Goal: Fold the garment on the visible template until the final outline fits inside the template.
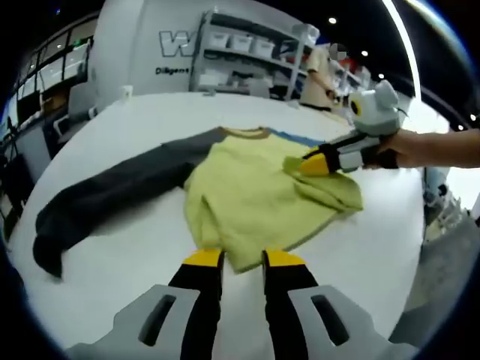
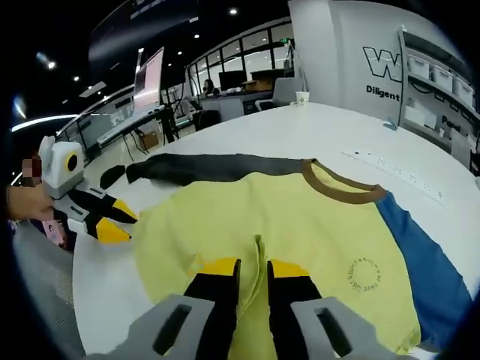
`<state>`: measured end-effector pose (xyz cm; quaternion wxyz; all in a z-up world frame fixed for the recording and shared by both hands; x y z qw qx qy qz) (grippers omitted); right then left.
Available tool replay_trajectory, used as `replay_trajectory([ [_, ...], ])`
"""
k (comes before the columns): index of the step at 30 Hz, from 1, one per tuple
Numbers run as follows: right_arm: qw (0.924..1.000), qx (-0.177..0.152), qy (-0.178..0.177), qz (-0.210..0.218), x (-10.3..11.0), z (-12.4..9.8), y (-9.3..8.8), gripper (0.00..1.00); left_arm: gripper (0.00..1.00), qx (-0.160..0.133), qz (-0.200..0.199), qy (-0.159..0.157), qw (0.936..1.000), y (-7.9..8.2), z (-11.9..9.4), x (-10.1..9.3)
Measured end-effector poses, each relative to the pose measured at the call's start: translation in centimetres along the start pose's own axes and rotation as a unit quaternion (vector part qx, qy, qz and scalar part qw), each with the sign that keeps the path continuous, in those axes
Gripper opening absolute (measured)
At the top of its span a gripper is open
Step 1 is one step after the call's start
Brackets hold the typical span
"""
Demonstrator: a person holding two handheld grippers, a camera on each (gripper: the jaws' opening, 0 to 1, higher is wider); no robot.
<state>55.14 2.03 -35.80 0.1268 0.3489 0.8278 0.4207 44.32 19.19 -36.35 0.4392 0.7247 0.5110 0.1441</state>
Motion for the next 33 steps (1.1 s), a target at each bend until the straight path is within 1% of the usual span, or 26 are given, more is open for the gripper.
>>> replay_trajectory([
  [3, 0.9999, 0.002, -0.008, 0.007, -0.3, -0.4, -0.3, 0.00, 0.16, -0.007, -0.013, -0.011, 0.9998, -0.3, 0.3, -0.1],
  [4, 0.9999, 0.004, -0.008, 0.009, -0.5, -0.7, -0.3, 0.00, 0.16, -0.012, -0.024, -0.011, 0.9996, -0.3, 0.4, -0.1],
  [6, 0.9999, -0.001, -0.010, 0.013, -0.5, -1.1, -0.3, 0.00, 0.14, -0.013, -0.029, -0.006, 0.9995, -0.3, 0.4, 0.1],
  [7, 0.9997, -0.007, -0.012, 0.019, -0.7, -2.2, 0.1, 0.00, 0.12, -0.016, -0.035, 0.000, 0.9993, -0.3, 0.5, 0.5],
  [8, 0.9996, -0.010, -0.015, 0.022, -0.8, -2.6, 0.1, 0.00, 0.10, -0.020, -0.047, 0.005, 0.9987, -0.4, 0.6, 0.4],
  [9, 0.9991, -0.016, -0.019, 0.034, -1.0, -3.0, 0.0, 0.00, 0.09, -0.022, -0.051, 0.007, 0.9984, -0.4, 0.6, 0.4],
  [10, 0.9967, -0.033, -0.026, 0.069, -1.3, -3.8, 0.2, 0.00, 0.07, -0.021, -0.049, 0.007, 0.9986, -0.4, 0.6, 0.3],
  [11, 0.9954, -0.043, -0.027, 0.082, -1.5, -4.4, 0.2, 0.00, 0.06, -0.019, -0.032, 0.013, 0.9992, -0.2, 0.6, 0.0],
  [13, 0.9941, -0.045, -0.033, 0.093, -1.8, -5.5, -0.3, 0.00, 0.03, -0.018, -0.034, 0.012, 0.9992, -0.3, 0.6, 0.2],
  [14, 0.9941, -0.042, -0.036, 0.094, -1.9, -6.0, -0.7, 0.00, 0.01, -0.020, -0.039, 0.009, 0.9990, -0.2, 0.7, 0.0],
  [15, 0.9947, -0.035, -0.045, 0.086, -2.1, -6.3, -1.6, 0.00, 0.00, -0.021, -0.050, 0.005, 0.9985, -0.1, 0.7, -0.3],
  [16, 0.9967, -0.023, -0.054, 0.055, -2.5, -6.7, -2.2, 0.00, 0.00, -0.021, -0.053, 0.001, 0.9984, 0.0, 0.7, -0.4],
  [17, 0.9972, -0.009, -0.063, 0.040, -2.6, -7.3, -3.0, 0.00, 0.00, -0.022, -0.053, 0.004, 0.9984, 0.1, 0.7, -0.5],
  [18, 0.9965, -0.009, -0.064, 0.054, -2.6, -7.6, -3.3, 0.00, 0.00, -0.021, -0.046, 0.004, 0.9987, 0.1, 0.7, -0.7],
  [19, 0.9956, -0.013, -0.067, 0.064, -2.8, -8.1, -3.5, 0.00, 0.00, -0.017, -0.030, 0.005, 0.9994, 0.2, 0.7, -0.9],
  [20, 0.9945, -0.018, -0.071, 0.074, -2.9, -8.5, -3.6, 0.00, 0.00, -0.016, -0.025, 0.008, 0.9995, 0.3, 0.6, -0.8],
  [21, 0.9927, -0.024, -0.079, 0.088, -2.7, -9.5, -3.9, 0.00, 0.00, -0.019, -0.024, 0.009, 0.9995, 0.6, 0.4, -0.9],
  [23, 0.9915, -0.028, -0.080, 0.099, -2.7, -10.0, -4.2, 0.00, 0.00, -0.025, -0.024, 0.009, 0.9994, 1.1, 0.0, -1.1],
  [25, 0.9872, -0.049, -0.088, 0.124, -2.9, -11.4, -4.5, 0.00, 0.00, -0.033, -0.022, 0.011, 0.9991, 1.7, -0.6, -1.0],
  [27, 0.9868, -0.050, -0.093, 0.122, -2.9, -12.5, -4.9, 0.00, 0.00, -0.034, -0.009, 0.015, 0.9993, 2.2, -1.6, -1.3],
  [28, 0.9866, -0.051, -0.095, 0.122, -2.9, -12.7, -5.0, 0.00, 0.00, -0.034, -0.006, 0.016, 0.9993, 2.3, -1.7, -1.3],
  [30, 0.9853, -0.050, -0.107, 0.123, -2.7, -14.6, -5.5, 0.00, 0.00, -0.033, 0.004, 0.013, 0.9994, 2.7, -2.4, -1.5],
  [33, 0.9832, -0.050, -0.115, 0.133, -2.9, -16.5, -6.3, 0.00, 0.00, -0.036, 0.026, 0.010, 0.9990, 3.2, -3.4, -1.9],
])
Point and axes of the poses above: the point that each gripper's makers call its tool centre point, and the gripper's own axes: z roughly forward along the fingers, x roughly to its left, y roughly out of its top, the point moved 3 cm from there along -z, roughly backward along the fingers, and after that the axes turned 4 degrees about -y, right-handed, at the moved point
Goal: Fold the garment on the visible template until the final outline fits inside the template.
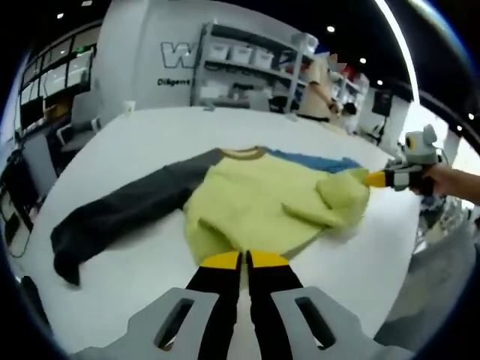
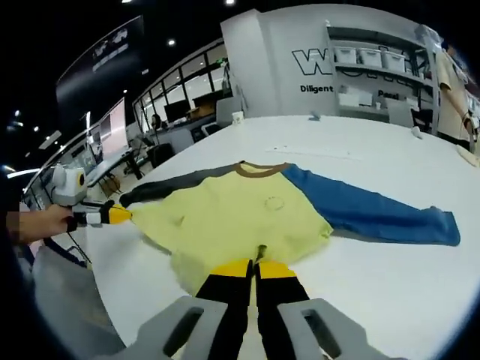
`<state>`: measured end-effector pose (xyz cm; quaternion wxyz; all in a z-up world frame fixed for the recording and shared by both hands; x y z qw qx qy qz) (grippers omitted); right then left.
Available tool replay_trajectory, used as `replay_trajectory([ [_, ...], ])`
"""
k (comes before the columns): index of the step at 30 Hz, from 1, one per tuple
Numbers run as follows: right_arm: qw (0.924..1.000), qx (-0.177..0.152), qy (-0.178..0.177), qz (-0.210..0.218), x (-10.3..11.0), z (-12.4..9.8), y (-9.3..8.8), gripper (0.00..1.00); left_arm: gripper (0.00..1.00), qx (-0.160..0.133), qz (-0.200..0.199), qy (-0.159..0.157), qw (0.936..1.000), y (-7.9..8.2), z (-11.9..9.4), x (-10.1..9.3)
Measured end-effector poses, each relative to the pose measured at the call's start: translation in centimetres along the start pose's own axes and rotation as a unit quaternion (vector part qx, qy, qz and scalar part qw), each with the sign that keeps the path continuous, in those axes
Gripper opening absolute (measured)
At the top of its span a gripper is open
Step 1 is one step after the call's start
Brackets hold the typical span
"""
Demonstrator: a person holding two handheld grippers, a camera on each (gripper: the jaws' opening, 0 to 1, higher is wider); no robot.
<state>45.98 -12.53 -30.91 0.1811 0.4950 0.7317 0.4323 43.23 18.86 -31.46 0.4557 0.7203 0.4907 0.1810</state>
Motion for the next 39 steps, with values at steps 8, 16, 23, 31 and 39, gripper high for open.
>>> replay_trajectory([
  [8, 0.9990, -0.004, -0.009, 0.043, 0.2, -4.9, -2.0, 0.00, 0.00, -0.002, 0.008, -0.002, 1.0000, 0.3, -3.8, -1.1],
  [16, 0.9968, -0.001, -0.009, 0.080, 0.7, -6.9, -4.4, 0.00, 0.00, 0.035, 0.040, -0.029, 0.9982, -2.5, -6.5, -2.1],
  [23, 0.9952, 0.017, -0.012, 0.096, 1.4, -8.3, -6.3, 0.00, 0.00, 0.093, 0.072, -0.051, 0.9917, -4.9, -7.5, -2.4],
  [31, 0.9944, 0.077, -0.006, 0.072, 2.1, -8.6, -10.0, 0.00, 0.00, 0.132, 0.074, -0.062, 0.9865, -6.9, -7.3, -2.4],
  [39, 0.9900, 0.101, 0.008, 0.098, 2.8, -8.5, -11.8, 0.00, 0.00, 0.194, 0.079, -0.058, 0.9761, -9.1, -7.5, -2.6],
])
Point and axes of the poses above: the point that each gripper's makers call its tool centre point, and the gripper's own axes: z roughly forward along the fingers, x roughly to its left, y roughly out of its top, the point moved 3 cm from there along -z, roughly backward along the fingers, and after that the axes turned 4 degrees about -y, right-handed, at the moved point
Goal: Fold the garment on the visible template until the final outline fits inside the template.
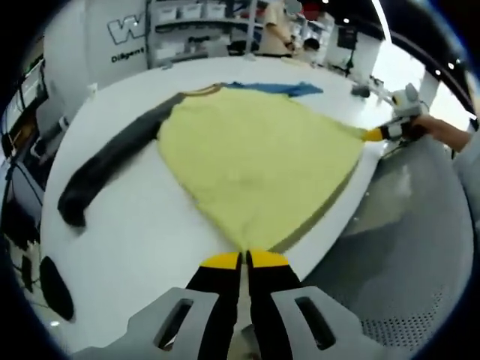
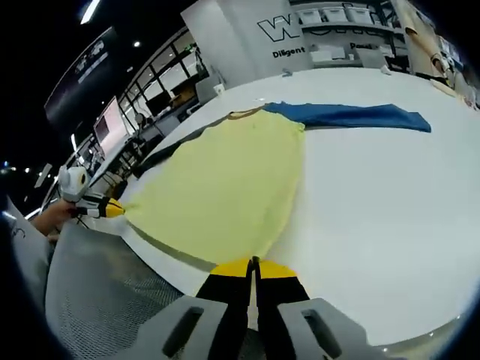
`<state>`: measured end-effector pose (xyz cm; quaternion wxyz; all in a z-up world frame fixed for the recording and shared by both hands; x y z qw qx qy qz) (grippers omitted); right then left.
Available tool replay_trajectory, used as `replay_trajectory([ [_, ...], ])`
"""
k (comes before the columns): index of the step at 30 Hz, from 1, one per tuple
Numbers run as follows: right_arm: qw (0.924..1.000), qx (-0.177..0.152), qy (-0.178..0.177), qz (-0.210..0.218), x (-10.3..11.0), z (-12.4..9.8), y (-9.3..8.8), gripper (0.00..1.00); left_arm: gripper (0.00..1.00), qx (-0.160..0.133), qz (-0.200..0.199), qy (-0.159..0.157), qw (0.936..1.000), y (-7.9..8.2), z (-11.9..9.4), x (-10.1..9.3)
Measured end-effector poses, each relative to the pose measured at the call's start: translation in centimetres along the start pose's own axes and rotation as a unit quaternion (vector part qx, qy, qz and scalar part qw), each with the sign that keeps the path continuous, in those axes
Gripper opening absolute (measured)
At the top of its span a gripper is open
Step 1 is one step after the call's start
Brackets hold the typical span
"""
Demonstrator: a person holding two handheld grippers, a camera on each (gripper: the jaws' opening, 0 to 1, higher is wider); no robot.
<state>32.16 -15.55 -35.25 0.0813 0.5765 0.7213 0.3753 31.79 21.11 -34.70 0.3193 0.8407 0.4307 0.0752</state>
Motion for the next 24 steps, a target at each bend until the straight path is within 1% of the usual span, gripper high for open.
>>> replay_trajectory([
  [1, 1.0000, 0.005, 0.000, -0.006, 0.6, -0.2, -0.2, 0.00, 0.00, 0.006, 0.001, 0.000, 1.0000, -0.3, 0.2, -0.1],
  [2, 0.9999, 0.008, 0.000, -0.011, 0.7, -0.2, -0.3, 0.00, 0.00, 0.011, 0.000, -0.001, 0.9999, -0.6, 0.3, 0.1],
  [4, 0.9997, 0.012, 0.000, -0.021, 0.8, -0.2, -0.3, 0.00, 0.00, 0.018, -0.003, 0.000, 0.9998, -0.8, 0.3, 0.2],
  [7, 0.9994, 0.017, -0.003, -0.030, 0.6, -0.2, -0.5, 0.00, 0.00, 0.019, -0.011, -0.002, 0.9998, -1.0, 0.3, -0.1],
  [9, 0.9984, 0.028, -0.016, -0.046, -0.1, -0.1, -0.8, 0.00, 0.01, 0.021, -0.018, 0.002, 0.9996, -1.2, 0.4, 0.3],
  [10, 0.9970, 0.025, -0.022, -0.070, -0.5, -0.1, -0.7, 0.00, 0.01, 0.023, -0.016, 0.005, 0.9996, -1.3, 0.4, 0.3],
  [11, 0.9975, 0.020, -0.023, -0.064, -0.5, -0.2, -0.7, 0.00, 0.04, 0.028, -0.006, 0.023, 0.9993, -1.6, 0.3, 0.9],
  [12, 0.9977, 0.018, -0.026, -0.060, -0.7, -0.2, -0.6, 0.01, 0.09, 0.023, -0.007, 0.028, 0.9993, -1.6, 0.3, 0.9],
  [13, 0.9976, 0.017, -0.032, -0.059, -1.0, -0.2, -0.7, 0.03, 0.11, 0.019, -0.009, 0.030, 0.9993, -1.7, 0.2, 1.0],
  [15, 0.9945, 0.003, -0.069, -0.078, -2.2, -0.6, -0.3, 0.09, 0.14, 0.006, -0.028, 0.040, 0.9988, -1.8, 0.1, 1.5],
  [16, 0.9934, -0.004, -0.080, -0.082, -2.4, -0.7, 0.0, 0.12, 0.15, -0.002, -0.041, 0.036, 0.9985, -1.8, 0.1, 1.2],
  [17, 0.9937, -0.010, -0.078, -0.080, -2.5, -0.7, 0.2, 0.16, 0.15, -0.005, -0.062, 0.031, 0.9976, -1.9, 0.1, 1.0],
  [18, 0.9931, -0.018, -0.082, -0.082, -2.6, -0.9, 0.7, 0.18, 0.16, -0.013, -0.063, 0.028, 0.9975, -1.8, -0.2, 1.3],
  [19, 0.9922, -0.027, -0.086, -0.086, -3.1, -0.8, 0.9, 0.19, 0.16, -0.018, -0.063, 0.028, 0.9974, -1.7, -0.3, 1.3],
  [20, 0.9909, -0.037, -0.092, -0.091, -3.3, -0.9, 1.3, 0.20, 0.17, -0.041, -0.076, 0.032, 0.9958, -1.4, -0.5, 1.7],
  [21, 0.9897, -0.047, -0.098, -0.093, -3.3, -1.2, 1.9, 0.19, 0.18, -0.053, -0.091, 0.035, 0.9939, -1.3, -0.6, 2.0],
  [22, 0.9874, -0.091, -0.106, -0.073, -3.2, -1.5, 3.3, 0.19, 0.19, -0.073, -0.103, 0.043, 0.9911, -0.6, -1.0, 2.3],
  [23, 0.9884, -0.101, -0.094, -0.063, -2.6, -1.5, 3.6, 0.21, 0.19, -0.080, -0.108, 0.047, 0.9898, -0.4, -1.1, 2.5],
  [24, 0.9887, -0.099, -0.092, -0.064, -2.5, -1.4, 3.6, 0.23, 0.18, -0.090, -0.113, 0.056, 0.9879, -0.3, -1.2, 3.0],
])
Point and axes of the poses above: the point that each gripper's makers call its tool centre point, and the gripper's own axes: z roughly forward along the fingers, x roughly to its left, y roughly out of its top, the point moved 3 cm from there along -z, roughly backward along the fingers, and after that the axes turned 4 degrees about -y, right-handed, at the moved point
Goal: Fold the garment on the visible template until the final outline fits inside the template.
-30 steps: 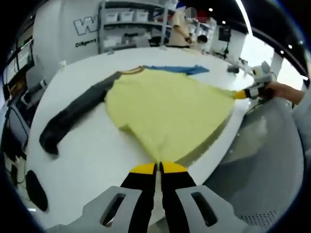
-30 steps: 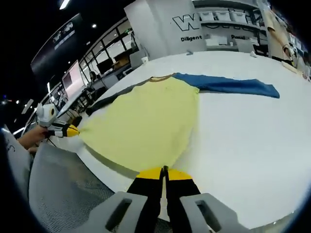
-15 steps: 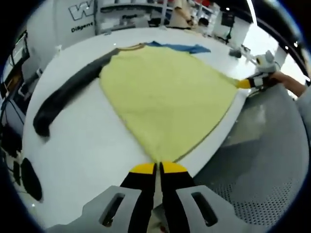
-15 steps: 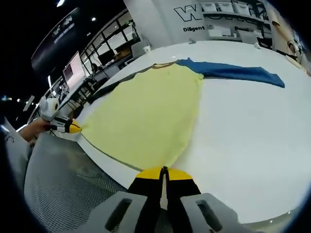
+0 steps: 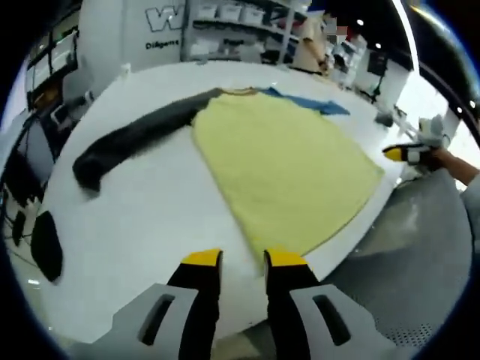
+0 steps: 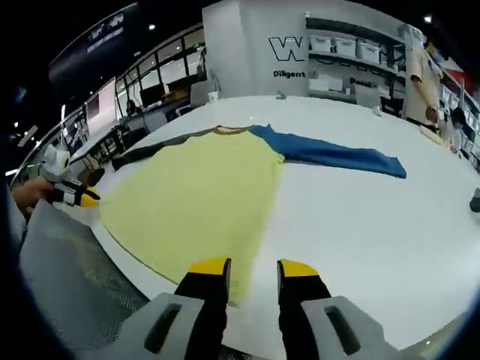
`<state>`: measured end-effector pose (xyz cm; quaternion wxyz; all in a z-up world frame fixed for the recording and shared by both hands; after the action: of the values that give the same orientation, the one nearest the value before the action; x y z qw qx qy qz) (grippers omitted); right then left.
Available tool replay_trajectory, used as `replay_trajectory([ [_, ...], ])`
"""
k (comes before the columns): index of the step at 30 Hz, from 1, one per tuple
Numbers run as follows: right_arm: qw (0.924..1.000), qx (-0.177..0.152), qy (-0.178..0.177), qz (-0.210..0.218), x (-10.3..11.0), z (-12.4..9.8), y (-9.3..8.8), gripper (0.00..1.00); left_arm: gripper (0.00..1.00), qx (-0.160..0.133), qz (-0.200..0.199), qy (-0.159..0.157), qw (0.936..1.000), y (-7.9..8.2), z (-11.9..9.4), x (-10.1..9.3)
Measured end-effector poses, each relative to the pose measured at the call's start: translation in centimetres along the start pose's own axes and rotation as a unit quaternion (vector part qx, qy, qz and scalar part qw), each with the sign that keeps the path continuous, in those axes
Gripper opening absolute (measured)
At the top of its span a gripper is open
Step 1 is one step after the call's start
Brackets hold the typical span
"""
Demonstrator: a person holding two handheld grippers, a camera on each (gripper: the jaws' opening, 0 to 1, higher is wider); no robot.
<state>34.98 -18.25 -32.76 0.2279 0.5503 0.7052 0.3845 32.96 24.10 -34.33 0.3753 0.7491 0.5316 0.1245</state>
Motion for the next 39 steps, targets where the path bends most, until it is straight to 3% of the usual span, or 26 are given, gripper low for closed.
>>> replay_trajectory([
  [1, 0.9999, 0.001, -0.003, -0.015, 0.3, 0.0, -0.1, 0.26, 0.18, -0.019, -0.008, 0.018, 0.9996, 0.2, 0.0, 1.7],
  [3, 0.9997, 0.001, -0.008, -0.024, 0.2, 0.0, -0.1, 0.31, 0.21, -0.047, -0.026, 0.030, 0.9981, 1.0, 0.0, 2.8],
  [4, 0.9997, -0.003, -0.011, -0.022, 0.1, -0.2, 0.0, 0.32, 0.24, -0.084, -0.029, 0.032, 0.9955, 2.1, 0.0, 3.2],
  [5, 0.9997, -0.009, -0.007, -0.019, 0.1, -0.3, 0.1, 0.32, 0.28, -0.143, -0.053, 0.028, 0.9879, 3.8, -0.4, 3.6],
  [6, 0.9998, -0.012, -0.004, -0.017, 0.2, -0.3, 0.1, 0.33, 0.34, -0.151, -0.062, 0.025, 0.9863, 4.1, -0.5, 4.0],
  [10, 0.9993, -0.016, 0.001, -0.033, 1.0, -0.2, 0.0, 0.37, 0.49, -0.155, -0.048, 0.073, 0.9841, 5.1, -0.6, 7.1],
  [12, 0.9990, -0.012, -0.001, -0.044, 0.8, -0.1, 0.0, 0.38, 0.50, -0.177, -0.086, 0.088, 0.9764, 5.7, -0.4, 8.4],
  [15, 0.9987, -0.001, -0.003, -0.050, 0.8, 0.0, -0.3, 0.36, 0.48, -0.199, -0.135, 0.081, 0.9673, 5.9, 0.4, 8.8],
  [17, 0.9976, 0.025, -0.007, -0.064, 0.5, 0.2, -1.2, 0.34, 0.47, -0.206, -0.170, 0.074, 0.9608, 5.7, 0.9, 10.2],
  [19, 0.9967, 0.028, -0.008, -0.075, 0.6, 0.1, -1.2, 0.33, 0.46, -0.204, -0.164, 0.079, 0.9618, 5.7, 1.3, 10.9],
  [20, 0.9968, 0.026, -0.007, -0.074, 0.6, 0.1, -1.1, 0.33, 0.46, -0.209, -0.172, 0.081, 0.9592, 5.9, 1.6, 11.5],
  [22, 0.9969, 0.023, -0.008, -0.075, 0.6, 0.1, -1.0, 0.33, 0.47, -0.224, -0.193, 0.082, 0.9516, 6.4, 1.8, 11.7],
  [23, 0.9967, 0.017, -0.011, -0.079, 0.5, 0.2, -0.8, 0.33, 0.48, -0.251, -0.216, 0.089, 0.9391, 7.1, 1.8, 12.3],
  [24, 0.9966, 0.016, -0.012, -0.079, 0.4, 0.2, -0.8, 0.33, 0.48, -0.258, -0.221, 0.092, 0.9361, 7.3, 1.9, 12.5],
  [33, 0.9955, 0.020, -0.022, -0.090, 0.4, 0.1, -0.9, 0.35, 0.51, -0.236, -0.236, 0.112, 0.9362, 7.9, 4.1, 14.6],
  [35, 0.9959, 0.019, -0.028, -0.084, 0.0, 0.2, -1.0, 0.32, 0.49, -0.237, -0.255, 0.136, 0.9275, 7.8, 4.5, 15.5],
  [38, 0.9950, 0.030, -0.023, -0.093, 0.2, 0.3, -1.3, 0.30, 0.38, -0.245, -0.301, 0.164, 0.9070, 7.6, 4.3, 16.1],
  [39, 0.9945, 0.030, -0.023, -0.097, 0.2, 0.3, -1.3, 0.30, 0.35, -0.245, -0.295, 0.166, 0.9085, 7.6, 4.3, 16.3],
])
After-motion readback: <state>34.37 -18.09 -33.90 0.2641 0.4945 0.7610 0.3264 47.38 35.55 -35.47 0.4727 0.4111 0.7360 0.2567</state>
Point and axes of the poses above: the point that each gripper's makers call its tool centre point, and the gripper's own axes: z roughly forward along the fingers, x roughly to its left, y roughly out of its top, the point moved 3 cm from there along -z, roughly backward along the fingers, and after that the axes turned 4 degrees about -y, right-handed, at the moved point
